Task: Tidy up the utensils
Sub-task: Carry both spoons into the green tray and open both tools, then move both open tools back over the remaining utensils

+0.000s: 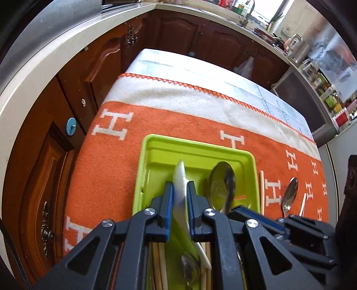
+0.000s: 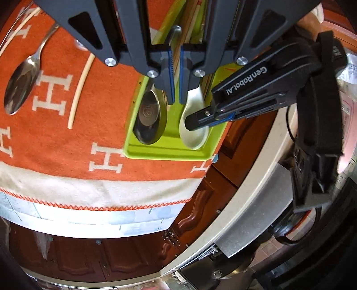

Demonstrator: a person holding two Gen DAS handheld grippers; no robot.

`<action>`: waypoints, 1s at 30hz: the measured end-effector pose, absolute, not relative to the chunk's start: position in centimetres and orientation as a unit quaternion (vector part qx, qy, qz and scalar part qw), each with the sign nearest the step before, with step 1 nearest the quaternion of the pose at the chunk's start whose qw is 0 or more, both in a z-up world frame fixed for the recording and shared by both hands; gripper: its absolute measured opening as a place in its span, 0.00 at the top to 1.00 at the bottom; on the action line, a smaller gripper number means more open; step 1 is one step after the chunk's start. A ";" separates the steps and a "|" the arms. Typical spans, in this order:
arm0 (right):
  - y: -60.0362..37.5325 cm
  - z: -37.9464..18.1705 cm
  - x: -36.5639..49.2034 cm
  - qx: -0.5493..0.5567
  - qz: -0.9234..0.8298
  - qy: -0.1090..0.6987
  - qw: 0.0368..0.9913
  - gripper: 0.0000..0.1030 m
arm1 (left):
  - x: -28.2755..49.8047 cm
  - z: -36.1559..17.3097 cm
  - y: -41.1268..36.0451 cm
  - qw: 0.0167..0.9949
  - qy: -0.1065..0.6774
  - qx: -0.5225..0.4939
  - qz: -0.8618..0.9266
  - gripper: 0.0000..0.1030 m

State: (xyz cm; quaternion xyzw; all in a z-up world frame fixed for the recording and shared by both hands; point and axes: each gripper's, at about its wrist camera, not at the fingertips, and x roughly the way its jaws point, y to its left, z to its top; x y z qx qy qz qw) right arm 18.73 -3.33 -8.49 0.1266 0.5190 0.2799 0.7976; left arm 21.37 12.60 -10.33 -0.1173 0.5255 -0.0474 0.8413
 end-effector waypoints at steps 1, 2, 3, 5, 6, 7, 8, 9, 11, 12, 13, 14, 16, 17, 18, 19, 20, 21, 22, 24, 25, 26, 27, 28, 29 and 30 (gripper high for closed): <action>-3.6 -8.2 18.6 0.127 0.280 0.514 0.801 0.96 | 21.3 -10.2 12.6 0.843 0.524 -0.116 -0.048 0.80; -4.0 -7.8 18.4 0.127 0.279 0.511 0.803 0.96 | 21.2 -10.0 12.5 0.844 0.521 -0.116 -0.048 0.78; -4.3 -7.5 18.3 0.129 0.280 0.509 0.804 0.96 | 21.1 -9.7 12.3 0.846 0.518 -0.116 -0.048 0.77; -5.1 -6.7 17.8 0.136 0.284 0.504 0.804 0.96 | 20.7 -9.1 12.2 0.848 0.515 -0.117 -0.049 0.75; -5.4 -6.4 17.7 0.137 0.285 0.503 0.805 0.96 | 20.4 -8.8 12.1 0.849 0.513 -0.116 -0.049 0.75; -5.8 -6.1 17.4 0.138 0.286 0.501 0.805 0.96 | 20.1 -8.4 12.1 0.851 0.510 -0.116 -0.049 0.75; -6.2 -5.8 17.2 0.139 0.287 0.499 0.806 0.96 | 19.8 -8.1 12.0 0.852 0.508 -0.117 -0.049 0.75; -6.6 -5.5 17.0 0.139 0.288 0.497 0.806 0.96 | 19.4 -7.6 12.0 0.853 0.505 -0.118 -0.048 0.74; -7.6 -4.9 16.5 0.135 0.286 0.492 0.811 0.96 | 18.5 -6.7 11.9 0.858 0.498 -0.119 -0.048 0.74; -7.9 -4.7 16.4 0.135 0.285 0.491 0.812 0.96 | 18.0 -6.2 11.8 0.861 0.493 -0.118 -0.047 0.72; -8.4 -4.5 16.1 0.135 0.282 0.489 0.814 0.96 | 17.5 -5.8 11.7 0.863 0.490 -0.117 -0.047 0.69; -8.9 -4.3 15.9 0.135 0.279 0.487 0.817 0.96 | 17.0 -5.4 11.5 0.865 0.486 -0.115 -0.046 0.68; -9.8 -4.1 15.6 0.137 0.274 0.485 0.820 0.96 | 15.7 -4.6 11.0 0.871 0.478 -0.112 -0.037 0.65; -10.4 -3.9 15.3 0.136 0.269 0.482 0.822 0.96 | 15.3 -4.4 10.8 0.871 0.477 -0.112 -0.034 0.65; -10.8 -3.8 15.1 0.135 0.265 0.481 0.825 0.96 | 14.6 -4.2 10.5 0.871 0.477 -0.114 -0.030 0.65; -11.1 -3.7 14.9 0.134 0.262 0.480 0.826 0.96 | 14.2 -4.1 10.3 0.871 0.477 -0.115 -0.029 0.65; -11.6 -3.6 14.7 0.133 0.258 0.479 0.828 0.96 | 13.8 -3.9 10.0 0.871 0.477 -0.114 -0.030 0.65; -12.1 -3.5 14.5 0.132 0.253 0.479 0.830 0.96 | 13.3 -3.7 9.5 0.872 0.476 -0.111 -0.031 0.65; -12.5 -3.4 14.2 0.131 0.249 0.478 0.832 0.96 | 12.9 -3.5 9.3 0.872 0.475 -0.109 -0.031 0.65; -13.4 -3.3 13.9 0.129 0.244 0.477 0.835 0.96 | 12.0 -3.2 8.4 0.874 0.473 -0.101 -0.038 0.65; -13.8 -3.3 13.6 0.129 0.242 0.476 0.835 0.96 | 11.7 -3.0 8.0 0.874 0.474 -0.097 -0.041 0.65; -14.2 -3.3 13.4 0.130 0.240 0.476 0.836 0.96 | 11.4 -2.9 7.5 0.874 0.474 -0.093 -0.045 0.65; -14.7 -3.3 13.2 0.132 0.238 0.477 0.836 0.96 | 11.0 -2.8 7.0 0.875 0.474 -0.089 -0.049 0.65; -15.3 -3.3 13.0 0.136 0.235 0.477 0.836 0.96 | 10.8 -2.7 6.7 0.875 0.475 -0.086 -0.051 0.65; -15.8 -3.3 12.8 0.140 0.233 0.477 0.836 0.96 | 10.6 -2.7 6.3 0.874 0.475 -0.084 -0.055 0.65; -16.1 -3.3 12.7 0.143 0.230 0.476 0.837 0.96 | 10.4 -2.6 5.8 0.874 0.476 -0.082 -0.062 0.65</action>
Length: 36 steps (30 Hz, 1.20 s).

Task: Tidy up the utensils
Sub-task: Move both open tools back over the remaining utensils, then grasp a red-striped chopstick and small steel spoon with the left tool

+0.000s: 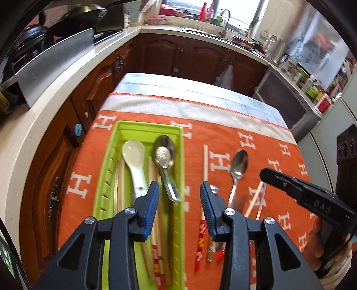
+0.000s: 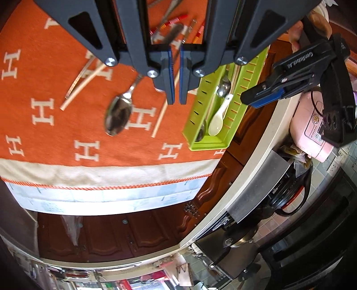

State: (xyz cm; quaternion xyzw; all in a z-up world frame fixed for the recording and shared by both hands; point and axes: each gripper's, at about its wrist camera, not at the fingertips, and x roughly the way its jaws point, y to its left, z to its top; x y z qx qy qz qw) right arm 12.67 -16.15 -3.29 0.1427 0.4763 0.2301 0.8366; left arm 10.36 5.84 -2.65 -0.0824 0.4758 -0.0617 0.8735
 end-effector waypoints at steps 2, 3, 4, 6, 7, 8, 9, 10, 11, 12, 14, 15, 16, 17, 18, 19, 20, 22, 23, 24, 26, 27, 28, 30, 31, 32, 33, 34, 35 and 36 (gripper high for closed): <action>-17.1 -3.4 12.3 0.149 0.223 0.476 0.837 0.96 | 10.0 -2.8 4.9 0.872 0.478 -0.074 -0.070 0.65; -17.5 -3.5 12.1 0.152 0.221 0.476 0.838 0.96 | 10.0 -2.9 4.4 0.872 0.480 -0.069 -0.073 0.65; -18.0 -3.6 11.9 0.153 0.218 0.477 0.838 0.96 | 9.9 -3.1 3.9 0.870 0.482 -0.065 -0.078 0.65; -18.8 -4.0 11.5 0.155 0.209 0.480 0.838 0.96 | 9.8 -3.6 3.0 0.864 0.491 -0.061 -0.089 0.65; -19.3 -4.3 11.3 0.158 0.206 0.481 0.837 0.96 | 9.9 -3.8 2.7 0.861 0.496 -0.060 -0.094 0.67; -19.6 -4.5 11.1 0.160 0.204 0.483 0.836 0.96 | 9.9 -4.1 2.3 0.858 0.501 -0.057 -0.097 0.70; -20.1 -4.9 10.9 0.163 0.198 0.487 0.835 0.96 | 9.9 -4.4 1.9 0.855 0.507 -0.055 -0.099 0.76; -20.5 -5.2 10.8 0.166 0.194 0.490 0.833 0.96 | 10.0 -4.8 1.6 0.850 0.513 -0.052 -0.104 0.80; -21.0 -5.6 10.6 0.171 0.189 0.494 0.831 0.96 | 10.1 -5.1 1.2 0.847 0.518 -0.050 -0.109 0.81; -21.4 -6.1 10.4 0.176 0.185 0.499 0.828 0.96 | 10.2 -5.4 0.9 0.844 0.522 -0.048 -0.112 0.81; -22.0 -7.0 10.0 0.183 0.177 0.510 0.821 0.96 | 10.4 -6.2 0.2 0.839 0.531 -0.038 -0.114 0.82; -22.2 -7.5 9.7 0.186 0.174 0.516 0.818 0.96 | 10.5 -6.5 0.0 0.836 0.536 -0.035 -0.113 0.82; -22.4 -7.9 9.5 0.187 0.172 0.521 0.815 0.96 | 10.6 -6.8 -0.2 0.834 0.540 -0.033 -0.112 0.82; -22.5 -8.5 9.2 0.186 0.168 0.528 0.812 0.96 | 10.8 -7.2 -0.3 0.830 0.546 -0.032 -0.111 0.82; -22.5 -8.8 9.0 0.185 0.165 0.531 0.810 0.96 | 11.1 -7.6 -0.5 0.827 0.550 -0.031 -0.110 0.82; -22.7 -9.2 8.7 0.183 0.161 0.535 0.809 0.96 | 11.3 -8.0 -0.6 0.823 0.556 -0.032 -0.108 0.82; -22.8 -9.5 8.5 0.184 0.158 0.537 0.808 0.96 | 11.5 -8.4 -0.7 0.820 0.561 -0.033 -0.107 0.82; -23.0 -10.0 8.3 0.188 0.155 0.541 0.805 0.96 | 11.9 -9.2 -0.7 0.813 0.572 -0.036 -0.102 0.82; -23.1 -10.2 8.1 0.192 0.155 0.542 0.803 0.95 | 12.0 -9.5 -0.7 0.811 0.575 -0.037 -0.102 0.82; -23.3 -10.4 8.0 0.195 0.155 0.543 0.802 0.94 | 12.2 -9.8 -0.8 0.808 0.579 -0.036 -0.099 0.82; -23.4 -10.5 7.9 0.197 0.154 0.542 0.802 0.91 | 12.4 -10.2 -0.8 0.807 0.583 -0.033 -0.094 0.82; -23.4 -10.6 7.8 0.198 0.155 0.541 0.803 0.89 | 12.6 -10.4 -0.8 0.805 0.585 -0.031 -0.090 0.82; -23.4 -10.6 7.8 0.200 0.156 0.540 0.803 0.87 | 12.7 -10.7 -0.9 0.805 0.586 -0.030 -0.088 0.82; -23.4 -10.7 7.7 0.201 0.159 0.540 0.801 0.84 | 13.0 -11.1 -1.0 0.804 0.589 -0.025 -0.078 0.82; -23.4 -10.8 7.6 0.200 0.162 0.541 0.801 0.84 | 13.0 -11.1 -1.1 0.804 0.589 -0.023 -0.076 0.82; -23.3 -10.9 7.5 0.199 0.163 0.541 0.801 0.84 | 13.1 -11.2 -1.2 0.805 0.589 -0.022 -0.074 0.82; -23.3 -11.0 7.6 0.197 0.163 0.541 0.801 0.84 | 13.2 -11.2 -1.2 0.805 0.589 -0.021 -0.072 0.82; -23.2 -11.0 7.5 0.195 0.164 0.542 0.801 0.84 | 13.3 -11.2 -1.3 0.805 0.588 -0.019 -0.071 0.82; -23.1 -11.1 7.5 0.194 0.165 0.543 0.800 0.84 | 13.3 -11.2 -1.3 0.806 0.588 -0.017 -0.068 0.82; -23.0 -11.2 7.5 0.193 0.164 0.545 0.800 0.84 | 13.4 -11.3 -1.5 0.807 0.587 -0.013 -0.066 0.82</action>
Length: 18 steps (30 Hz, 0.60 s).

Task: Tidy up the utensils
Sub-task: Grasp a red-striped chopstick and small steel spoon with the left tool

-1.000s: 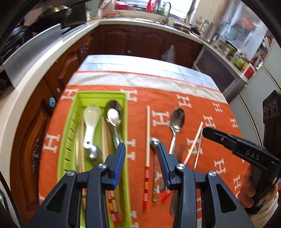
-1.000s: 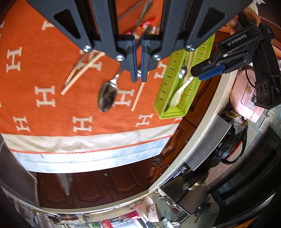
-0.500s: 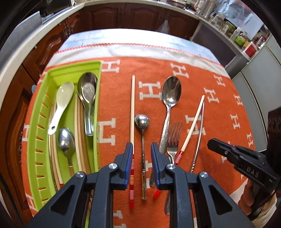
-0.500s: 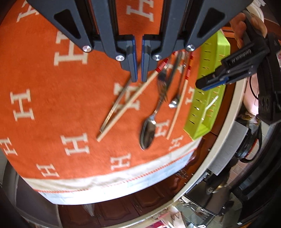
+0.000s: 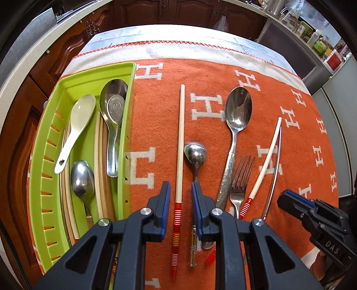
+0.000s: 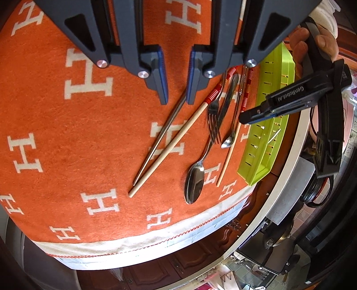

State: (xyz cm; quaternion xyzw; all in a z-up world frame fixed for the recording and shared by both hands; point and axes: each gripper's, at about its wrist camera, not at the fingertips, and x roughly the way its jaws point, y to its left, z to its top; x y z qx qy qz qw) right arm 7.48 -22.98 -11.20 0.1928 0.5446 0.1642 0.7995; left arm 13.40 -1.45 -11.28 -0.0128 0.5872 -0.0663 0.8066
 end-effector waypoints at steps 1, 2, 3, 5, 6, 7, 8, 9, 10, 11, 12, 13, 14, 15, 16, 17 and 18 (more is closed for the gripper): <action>-22.8 -11.3 7.5 0.190 0.163 0.547 0.799 0.84 | 13.5 -11.3 -1.6 0.807 0.587 -0.010 -0.065 0.82; -22.6 -11.3 7.5 0.188 0.163 0.548 0.799 0.84 | 13.5 -11.4 -1.7 0.807 0.586 -0.007 -0.065 0.82; -22.4 -11.3 7.6 0.185 0.162 0.548 0.800 0.84 | 13.6 -11.4 -1.8 0.808 0.586 -0.002 -0.063 0.82; -21.8 -11.2 7.6 0.174 0.157 0.547 0.804 0.84 | 13.6 -11.5 -2.1 0.808 0.586 0.005 -0.061 0.82; -21.4 -11.1 7.6 0.165 0.151 0.547 0.807 0.84 | 13.6 -11.6 -2.3 0.810 0.584 0.012 -0.057 0.82; -20.9 -11.0 7.6 0.151 0.143 0.546 0.811 0.84 | 13.7 -11.6 -2.5 0.811 0.583 0.013 -0.057 0.82; -20.3 -10.8 7.6 0.138 0.137 0.546 0.815 0.84 | 13.7 -11.6 -2.5 0.811 0.582 0.014 -0.057 0.82; -20.0 -10.8 7.7 0.127 0.132 0.546 0.818 0.84 | 13.8 -11.5 -2.5 0.811 0.582 0.013 -0.056 0.82; -19.6 -10.7 7.7 0.117 0.125 0.545 0.821 0.84 | 13.8 -11.5 -2.4 0.811 0.582 0.013 -0.055 0.82; -19.1 -10.6 7.7 0.107 0.117 0.543 0.824 0.84 | 13.8 -11.5 -2.5 0.812 0.582 0.014 -0.055 0.82; -19.0 -10.7 7.8 0.103 0.112 0.542 0.826 0.84 | 13.8 -11.5 -2.5 0.812 0.580 0.017 -0.055 0.82; -18.8 -10.7 7.8 0.097 0.106 0.542 0.828 0.84 | 13.8 -11.5 -2.6 0.813 0.579 0.020 -0.054 0.82; -18.5 -10.6 7.9 0.089 0.100 0.541 0.830 0.84 | 13.8 -11.5 -2.7 0.814 0.578 0.023 -0.055 0.82; -18.3 -10.6 7.9 0.082 0.097 0.541 0.832 0.84 | 13.7 -11.5 -2.8 0.815 0.576 0.026 -0.055 0.82; -18.0 -10.6 7.9 0.068 0.094 0.540 0.834 0.84 | 13.7 -11.5 -3.0 0.816 0.574 0.029 -0.056 0.81; -17.7 -10.6 7.8 0.055 0.093 0.539 0.836 0.84 | 13.7 -11.6 -3.2 0.817 0.573 0.030 -0.056 0.81; -17.5 -10.6 7.7 0.047 0.091 0.537 0.837 0.85 | 13.7 -11.6 -3.3 0.817 0.573 0.030 -0.058 0.80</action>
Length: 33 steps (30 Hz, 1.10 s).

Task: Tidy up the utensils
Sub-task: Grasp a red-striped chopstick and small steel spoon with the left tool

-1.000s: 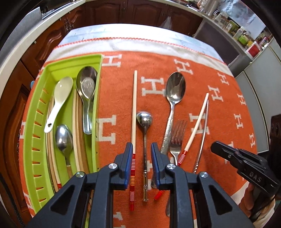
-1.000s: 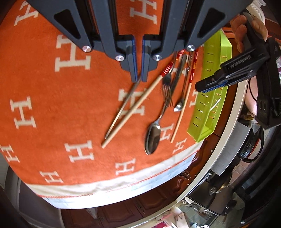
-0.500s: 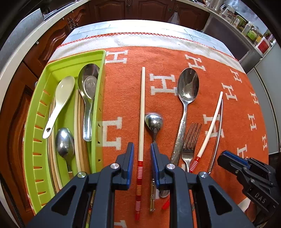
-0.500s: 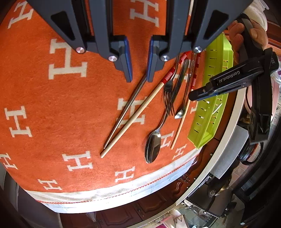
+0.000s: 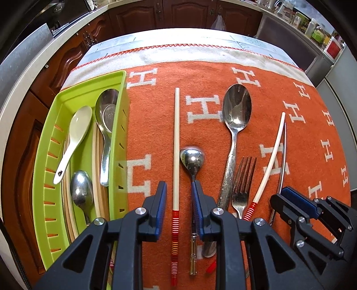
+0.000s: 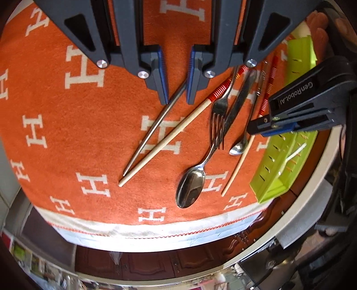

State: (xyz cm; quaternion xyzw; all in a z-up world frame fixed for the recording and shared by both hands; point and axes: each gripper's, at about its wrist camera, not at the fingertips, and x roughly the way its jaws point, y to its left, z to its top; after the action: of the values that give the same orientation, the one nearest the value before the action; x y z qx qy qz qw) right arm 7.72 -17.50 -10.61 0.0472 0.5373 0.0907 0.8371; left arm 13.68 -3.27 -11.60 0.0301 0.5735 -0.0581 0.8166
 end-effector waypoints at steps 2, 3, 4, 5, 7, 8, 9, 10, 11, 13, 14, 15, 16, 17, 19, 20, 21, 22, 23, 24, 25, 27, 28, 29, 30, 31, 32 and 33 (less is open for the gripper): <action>-17.3 -10.6 7.5 0.030 0.086 0.535 0.840 0.86 | 13.5 -11.7 -3.6 0.816 0.574 0.042 -0.059 0.84; -17.3 -10.6 7.5 0.025 0.085 0.536 0.839 0.87 | 13.4 -11.8 -3.8 0.812 0.578 0.033 -0.072 0.86; -17.4 -10.6 7.4 0.023 0.084 0.537 0.839 0.87 | 13.3 -11.8 -3.9 0.811 0.579 0.027 -0.075 0.89; -17.6 -10.5 7.4 0.022 0.081 0.539 0.838 0.88 | 13.1 -11.8 -4.0 0.810 0.581 0.025 -0.076 0.90; -18.0 -10.5 7.4 0.021 0.075 0.539 0.839 0.89 | 12.9 -12.0 -4.1 0.809 0.583 0.024 -0.077 0.92; -18.3 -10.5 7.3 0.019 0.071 0.539 0.839 0.90 | 12.7 -12.0 -4.1 0.810 0.581 0.023 -0.076 0.92; -18.6 -10.5 7.2 0.019 0.069 0.539 0.839 0.90 | 12.6 -12.0 -4.1 0.810 0.581 0.023 -0.076 0.91; -19.0 -10.5 7.1 0.022 0.067 0.540 0.839 0.91 | 12.6 -12.0 -4.1 0.810 0.581 0.024 -0.076 0.91; -19.4 -10.5 7.1 0.027 0.066 0.541 0.838 0.91 | 12.5 -12.0 -4.0 0.810 0.581 0.023 -0.075 0.91; -20.4 -10.5 7.1 0.038 0.063 0.543 0.837 0.91 | 12.5 -12.0 -4.1 0.811 0.580 0.021 -0.073 0.91; -20.7 -10.5 7.1 0.045 0.062 0.545 0.835 0.91 | 12.4 -12.0 -4.1 0.812 0.579 0.021 -0.072 0.91; -21.3 -10.6 7.1 0.059 0.063 0.546 0.833 0.91 | 12.3 -12.0 -4.2 0.814 0.576 0.024 -0.071 0.91; -21.8 -10.6 7.2 0.071 0.064 0.548 0.831 0.91 | 12.2 -12.0 -4.2 0.815 0.574 0.025 -0.072 0.91; -22.1 -10.7 7.2 0.078 0.064 0.549 0.830 0.91 | 12.0 -12.0 -4.2 0.816 0.573 0.025 -0.072 0.91; -22.2 -10.7 7.2 0.077 0.067 0.549 0.830 0.91 | 11.7 -12.0 -4.0 0.818 0.571 0.021 -0.072 0.91; -22.1 -10.7 7.1 0.073 0.067 0.548 0.831 0.91 | 11.7 -12.0 -3.9 0.818 0.570 0.019 -0.072 0.91; -21.9 -10.7 7.1 0.069 0.066 0.546 0.832 0.91 | 11.6 -12.0 -3.8 0.818 0.570 0.015 -0.071 0.93; -21.7 -10.7 7.0 0.062 0.065 0.544 0.834 0.91 | 11.5 -11.9 -3.6 0.818 0.571 0.012 -0.071 0.94; -21.5 -10.7 6.9 0.056 0.064 0.542 0.836 0.91 | 11.3 -11.8 -3.4 0.819 0.569 0.010 -0.069 0.95; -21.5 -10.6 6.8 0.056 0.064 0.541 0.837 0.91 | 11.2 -11.6 -3.2 0.820 0.568 0.008 -0.067 0.97; -21.5 -10.6 6.8 0.057 0.064 0.541 0.837 0.91 | 11.1 -11.4 -2.9 0.821 0.568 0.005 -0.067 0.97; -21.7 -10.6 6.9 0.059 0.068 0.541 0.836 0.91 | 10.9 -11.3 -2.5 0.818 0.570 0.000 -0.072 0.97; -21.8 -10.6 6.9 0.063 0.070 0.542 0.835 0.91 | 10.9 -11.4 -2.4 0.817 0.572 -0.002 -0.072 0.97; -21.9 -10.6 6.9 0.066 0.070 0.543 0.834 0.91 | 10.9 -11.4 -2.3 0.815 0.574 -0.004 -0.074 0.97; -21.9 -10.6 6.9 0.067 0.071 0.544 0.834 0.91 | 10.8 -11.5 -2.2 0.814 0.575 -0.007 -0.076 0.97; -21.9 -10.6 6.9 0.068 0.072 0.544 0.834 0.91 | 10.7 -11.6 -2.2 0.814 0.576 -0.009 -0.076 0.97; -21.9 -10.6 6.9 0.069 0.072 0.543 0.834 0.91 | 10.6 -11.6 -2.2 0.814 0.575 -0.010 -0.077 0.97; -22.0 -10.7 6.8 0.069 0.072 0.543 0.834 0.92 | 10.5 -11.4 -2.2 0.815 0.573 -0.012 -0.081 0.97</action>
State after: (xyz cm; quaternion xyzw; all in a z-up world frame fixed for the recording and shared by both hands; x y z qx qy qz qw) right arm 6.85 -22.00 -10.65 0.0690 0.5430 0.0720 0.8338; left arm 10.47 -2.16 -11.45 -0.0115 0.5730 -0.0808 0.8155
